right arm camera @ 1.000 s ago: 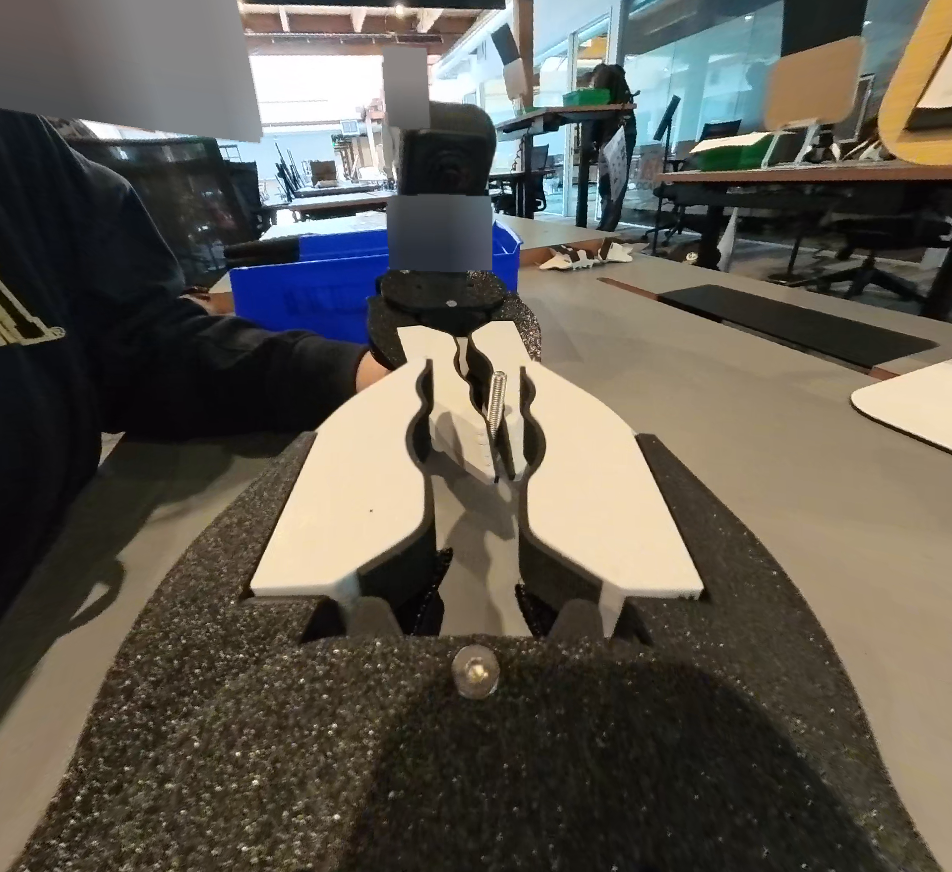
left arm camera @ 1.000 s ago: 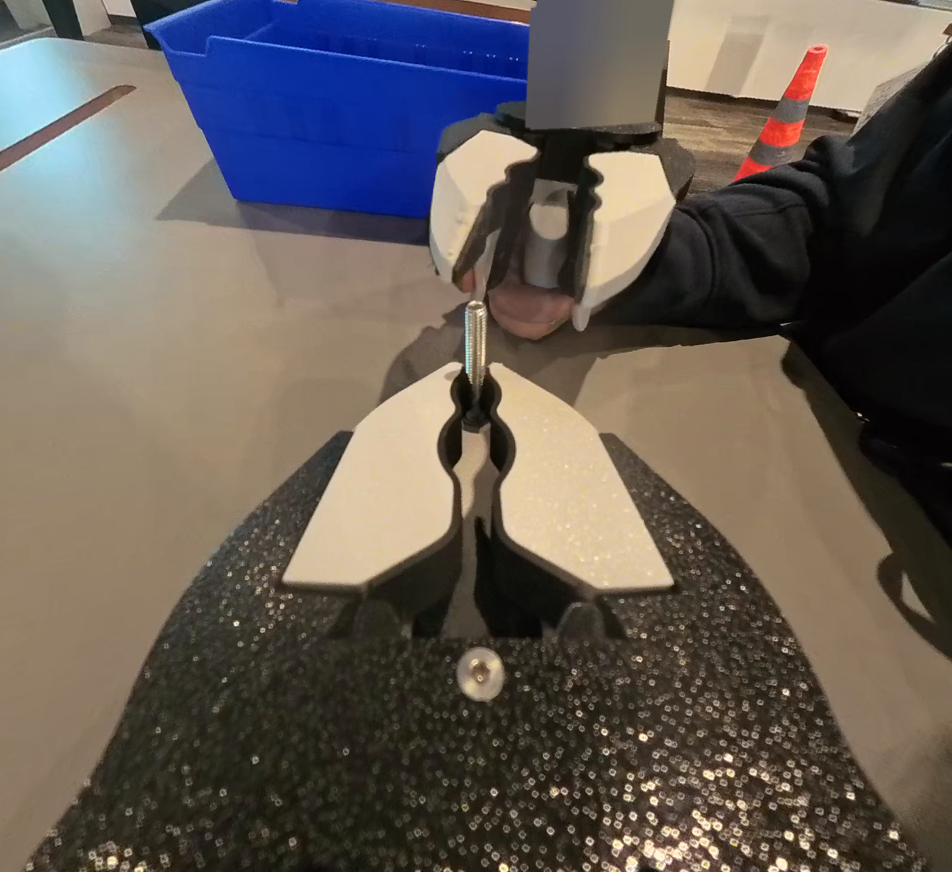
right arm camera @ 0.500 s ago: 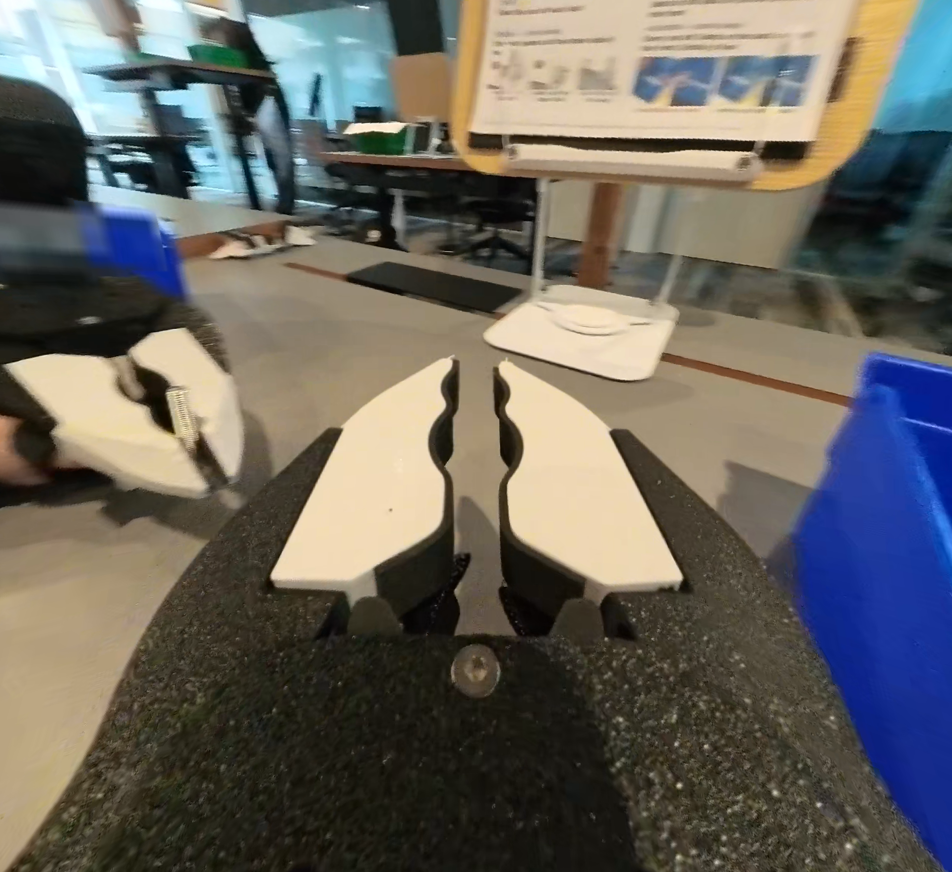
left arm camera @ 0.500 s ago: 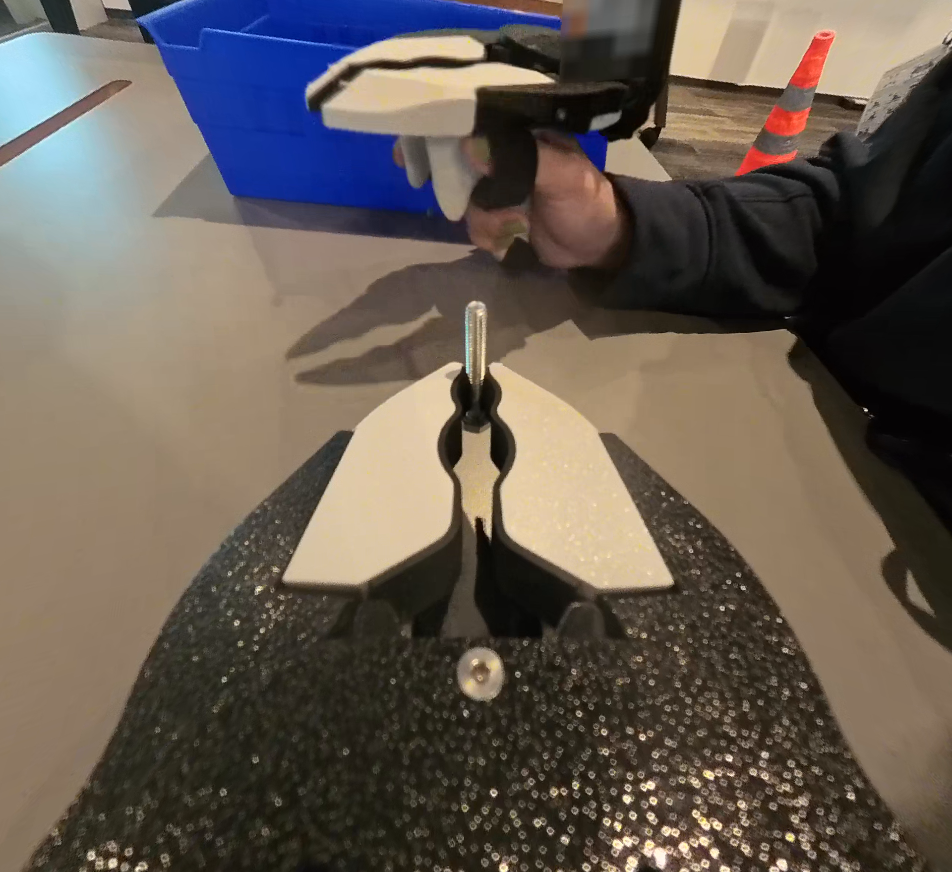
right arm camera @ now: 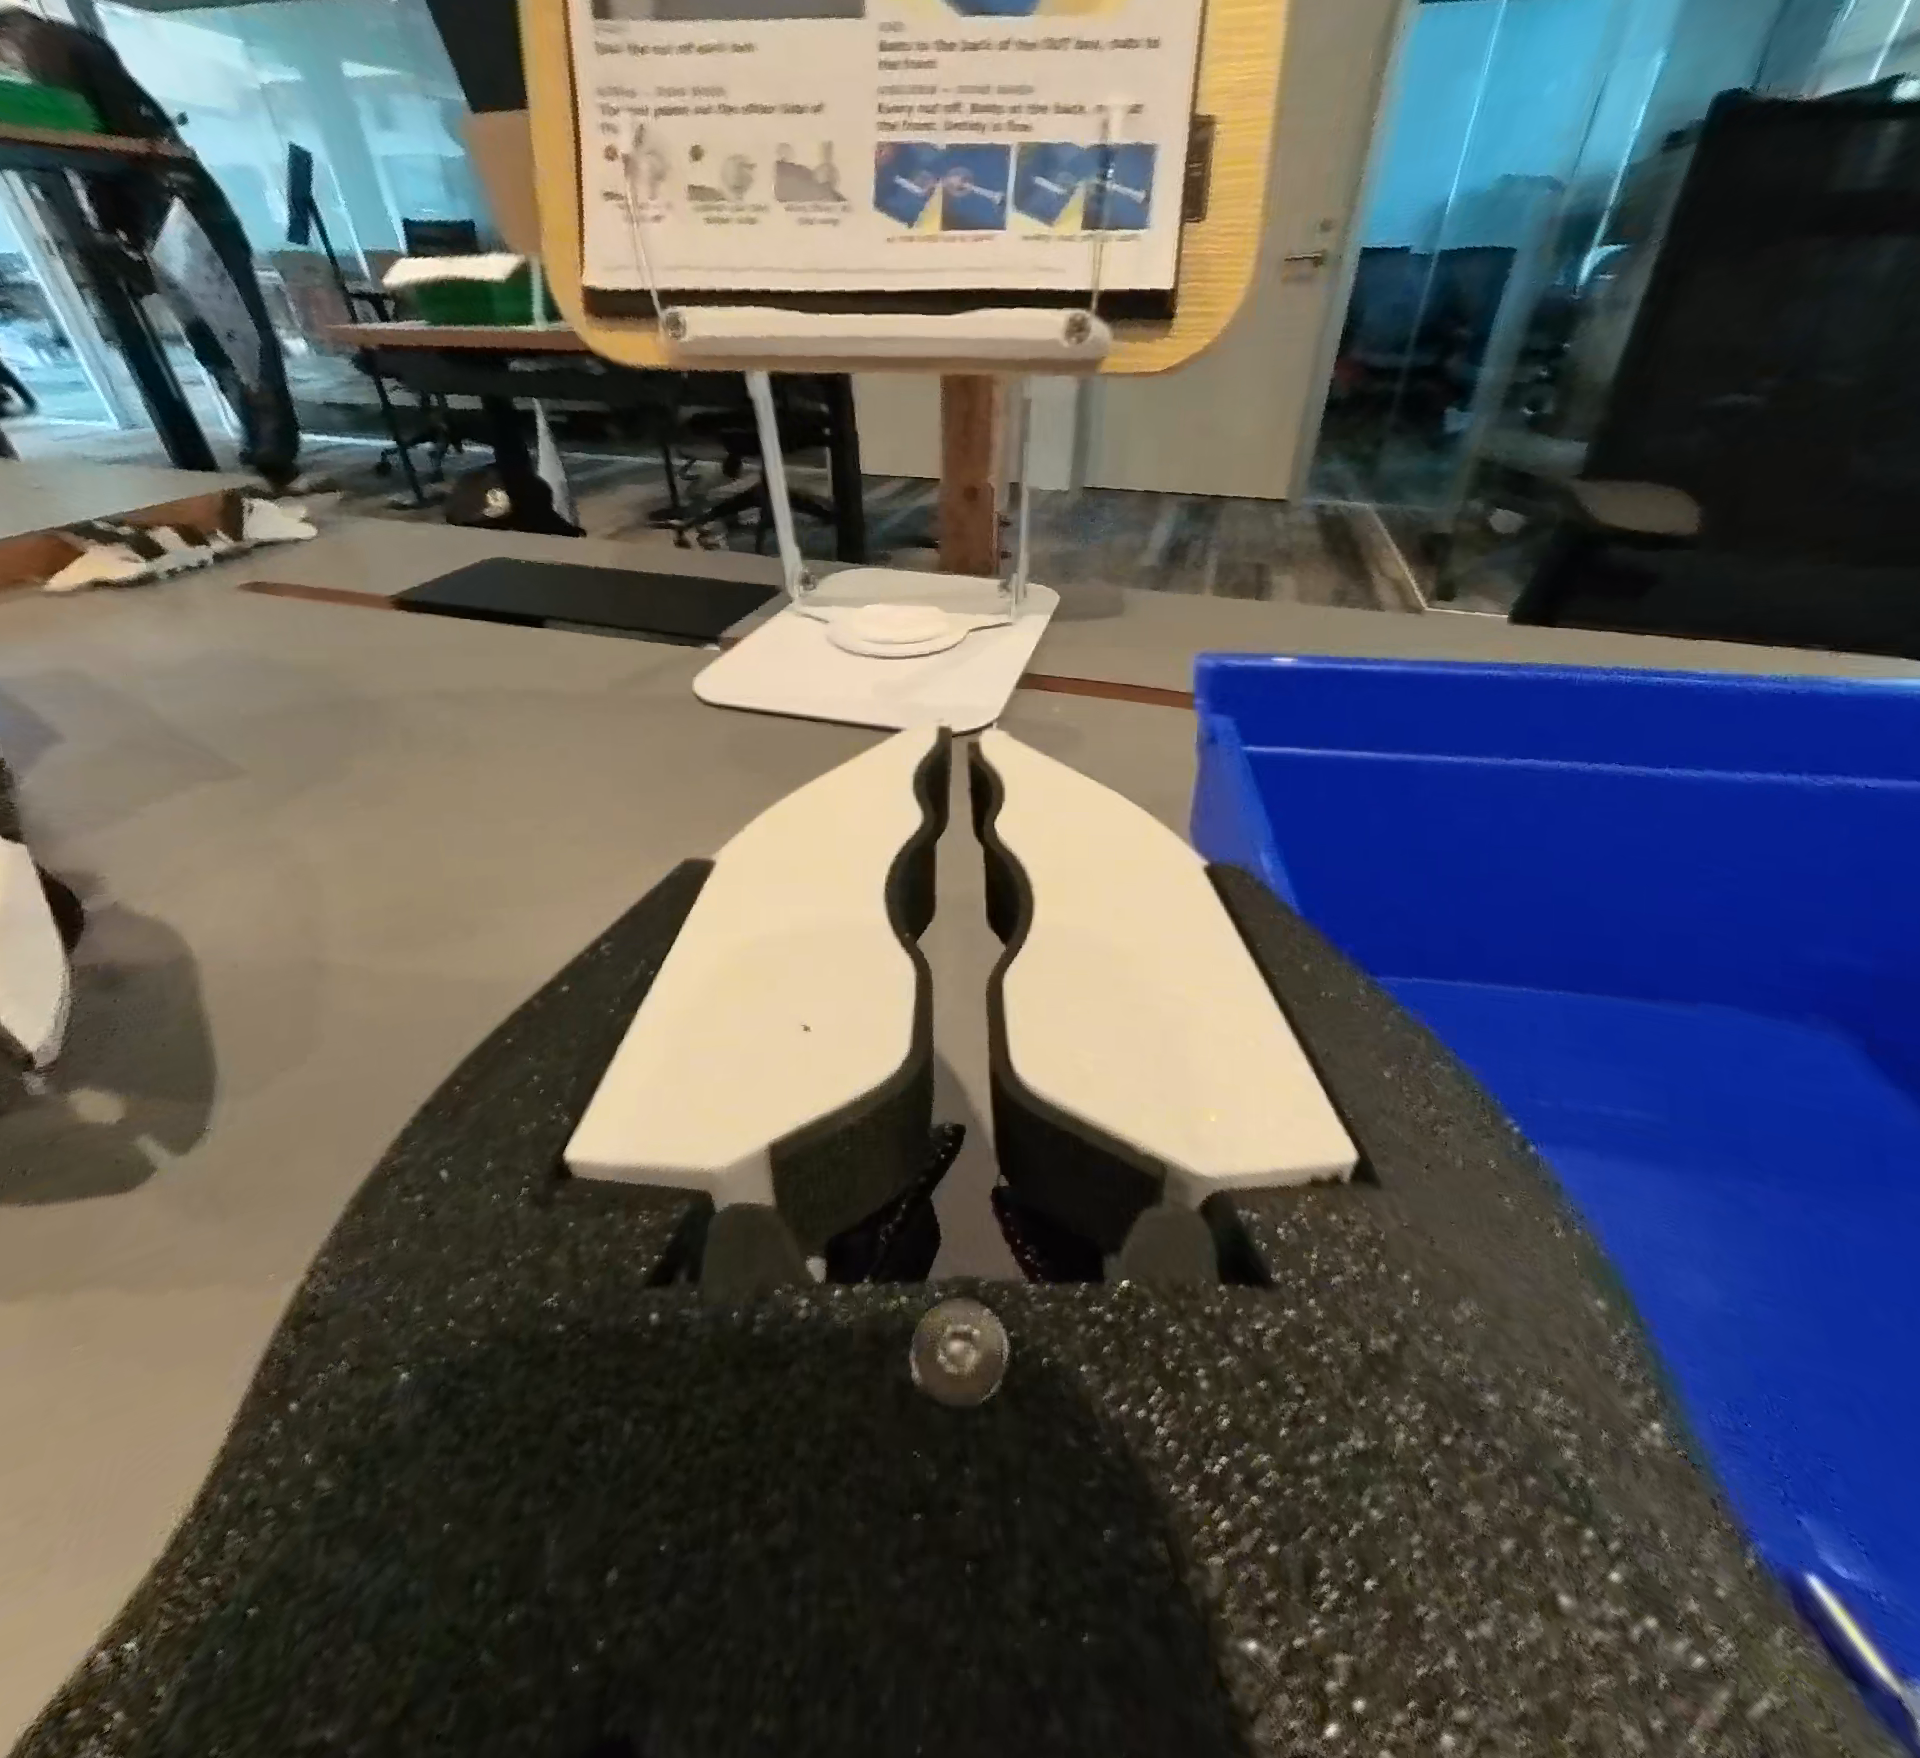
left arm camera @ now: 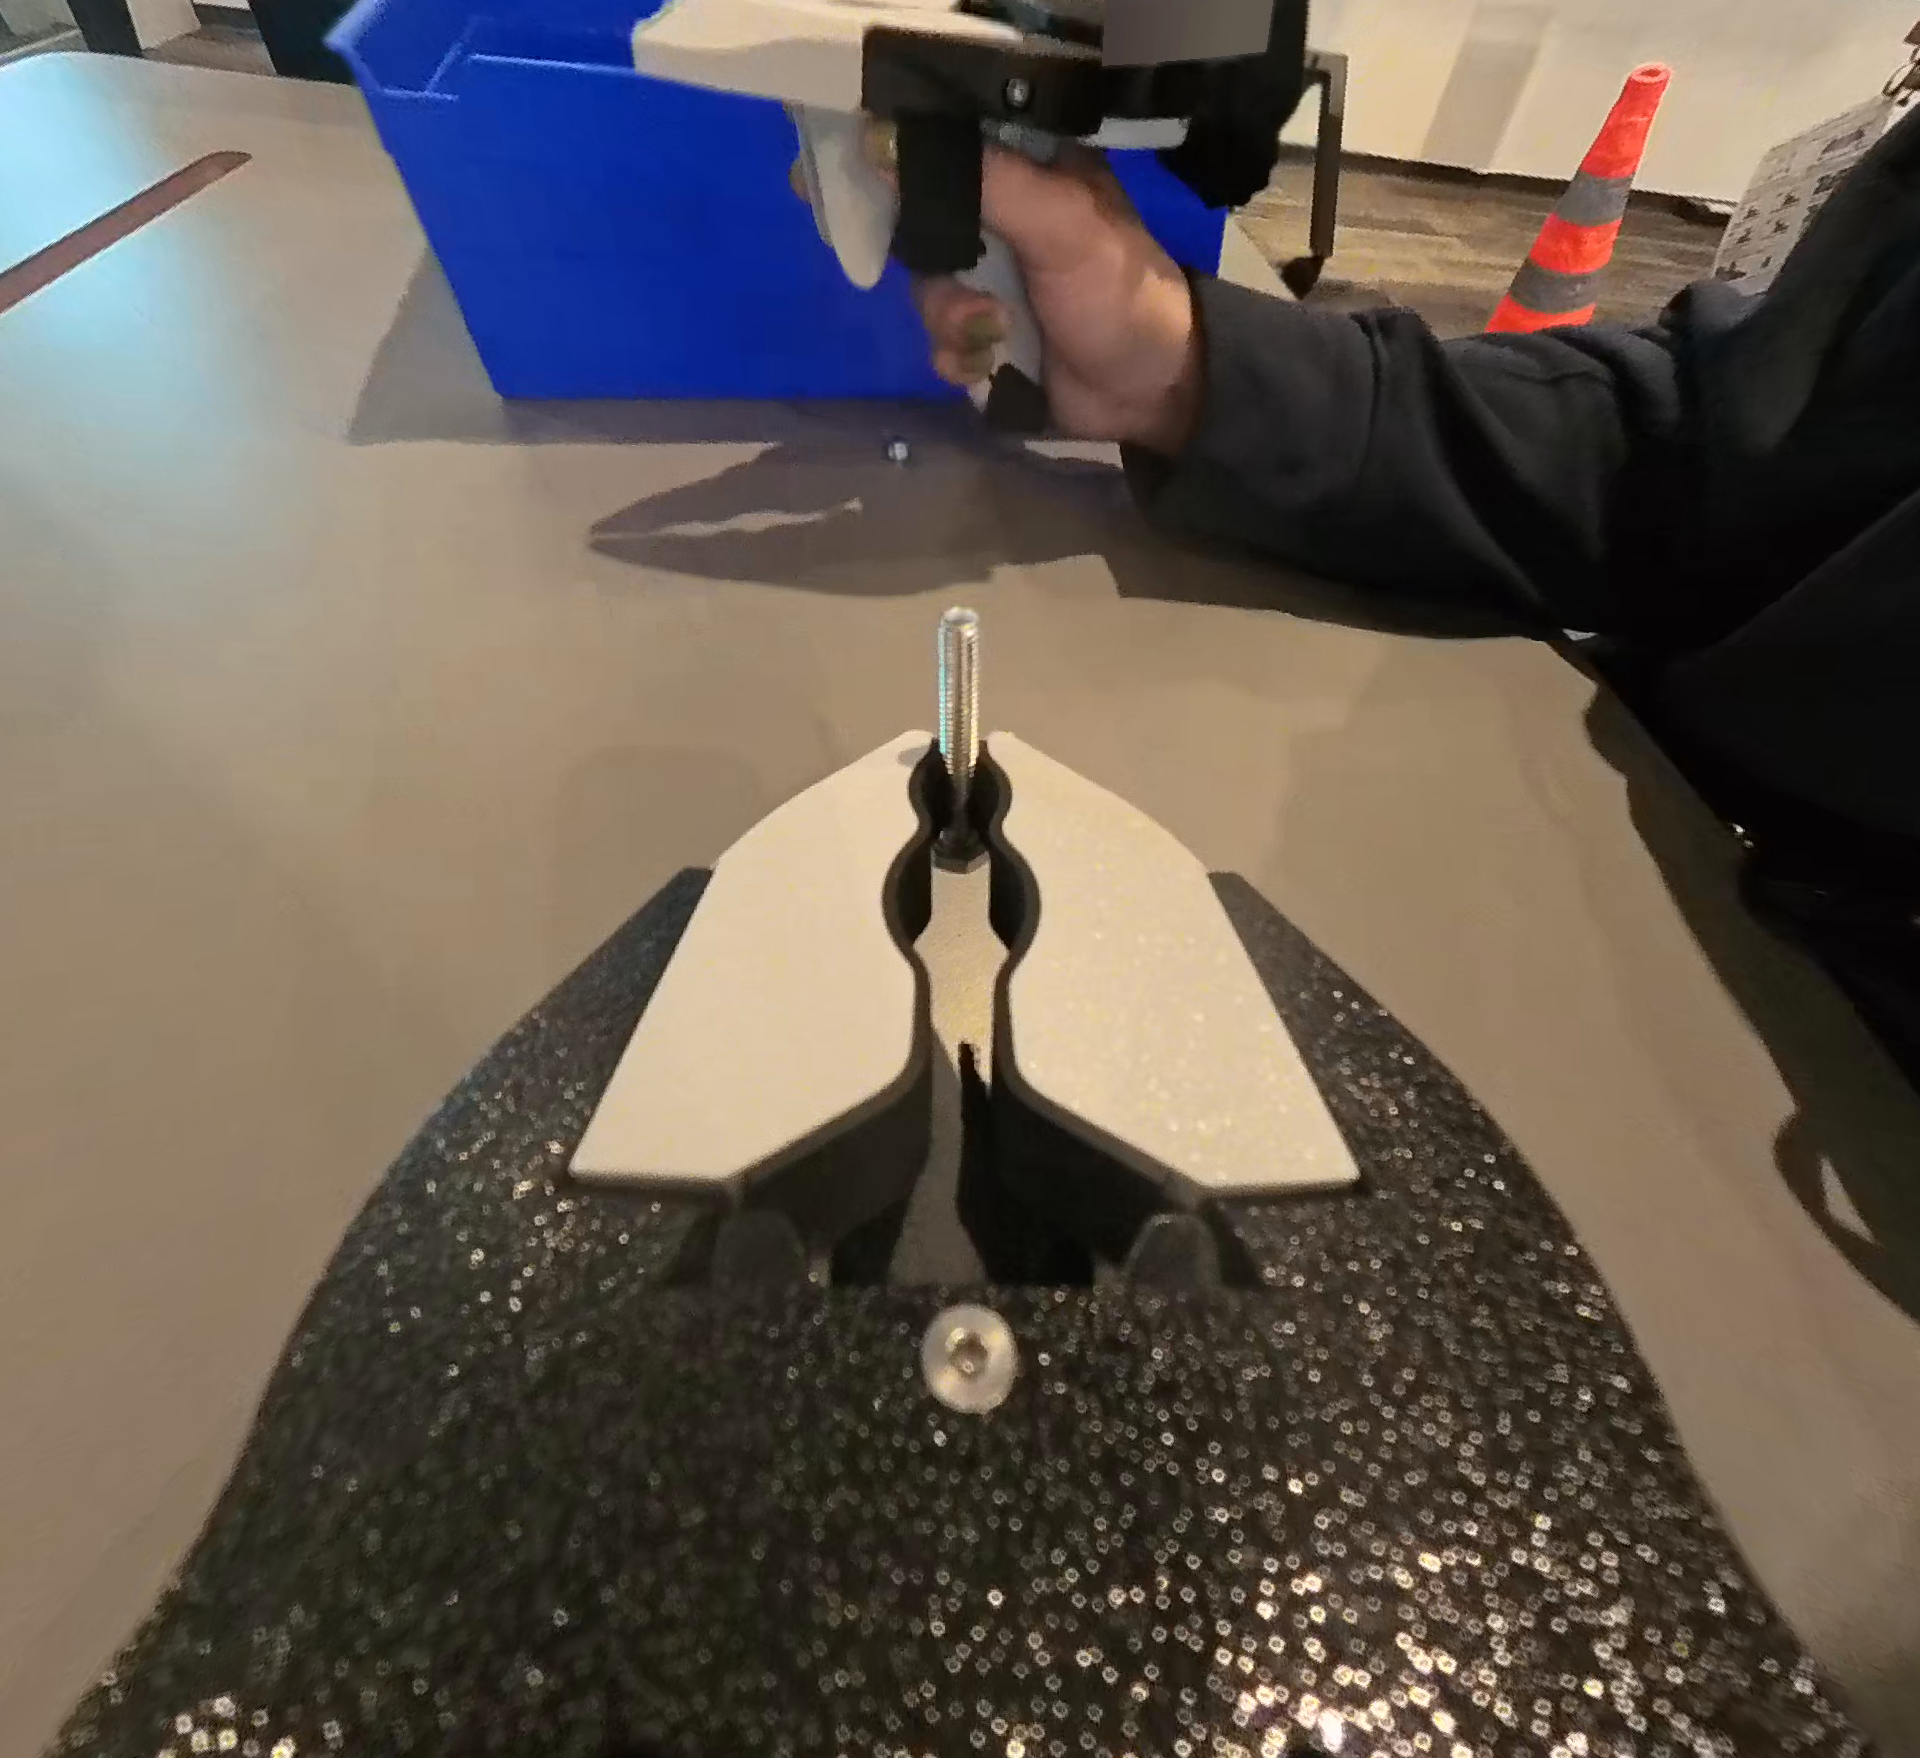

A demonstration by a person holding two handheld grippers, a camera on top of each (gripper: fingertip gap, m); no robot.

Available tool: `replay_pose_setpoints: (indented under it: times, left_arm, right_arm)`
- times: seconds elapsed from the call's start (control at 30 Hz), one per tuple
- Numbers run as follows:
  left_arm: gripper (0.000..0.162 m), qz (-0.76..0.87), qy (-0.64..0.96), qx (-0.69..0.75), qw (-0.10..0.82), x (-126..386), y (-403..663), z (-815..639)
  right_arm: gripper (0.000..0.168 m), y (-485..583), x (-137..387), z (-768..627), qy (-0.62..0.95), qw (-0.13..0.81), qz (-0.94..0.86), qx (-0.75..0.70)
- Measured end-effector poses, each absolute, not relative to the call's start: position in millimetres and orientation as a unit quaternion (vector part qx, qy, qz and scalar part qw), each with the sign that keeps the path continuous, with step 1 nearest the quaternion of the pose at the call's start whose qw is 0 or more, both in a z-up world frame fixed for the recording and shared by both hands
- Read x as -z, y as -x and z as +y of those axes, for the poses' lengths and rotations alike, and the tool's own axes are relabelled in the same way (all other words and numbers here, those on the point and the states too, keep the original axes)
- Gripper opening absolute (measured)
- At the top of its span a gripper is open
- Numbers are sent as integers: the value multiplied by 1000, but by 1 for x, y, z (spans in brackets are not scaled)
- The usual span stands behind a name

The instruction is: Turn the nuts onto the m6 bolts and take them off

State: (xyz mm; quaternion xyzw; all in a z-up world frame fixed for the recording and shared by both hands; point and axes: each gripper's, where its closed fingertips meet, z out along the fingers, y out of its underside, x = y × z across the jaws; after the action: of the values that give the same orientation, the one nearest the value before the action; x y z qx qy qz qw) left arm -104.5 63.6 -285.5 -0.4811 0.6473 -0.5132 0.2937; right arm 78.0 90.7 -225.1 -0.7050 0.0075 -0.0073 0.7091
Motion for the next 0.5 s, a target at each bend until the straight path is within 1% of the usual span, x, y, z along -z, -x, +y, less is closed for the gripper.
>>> replay_pose_setpoints:
  times: [0.03, 0.17, 0.23, 0.3, 0.37, 0.43, 0.5]
  left_arm:
    - [5, 647, 482, 513, 293, 286, 104, 64]
    - [5, 647, 482, 514, 291, 286, 104, 64]
    - [5, 647, 482, 515, 290, 286, 104, 64]
    - [5, 647, 482, 515, 289, 286, 104, 64]
    - [5, 647, 481, 516, 289, 286, 104, 64]
    - [5, 648, 481, 515, 289, 286, 104, 63]
    - [5, 650, 480, 513, 288, 286, 104, 63]
  right_arm:
    - [4, -81, 224, 89, 703, 711, 14, -5]
    - [6, -83, 218, 79, 709, 703, 32, -39]
    - [9, -87, 226, 69, 739, 670, 66, -22]
    - [13, -85, 251, 55, 793, 600, 99, -4]
    - [15, -76, 284, 40, 853, 512, 98, 8]
    - [23, -77, 314, 23, 898, 427, 92, 54]
    - [23, -81, 326, 14, 912, 389, 82, 100]
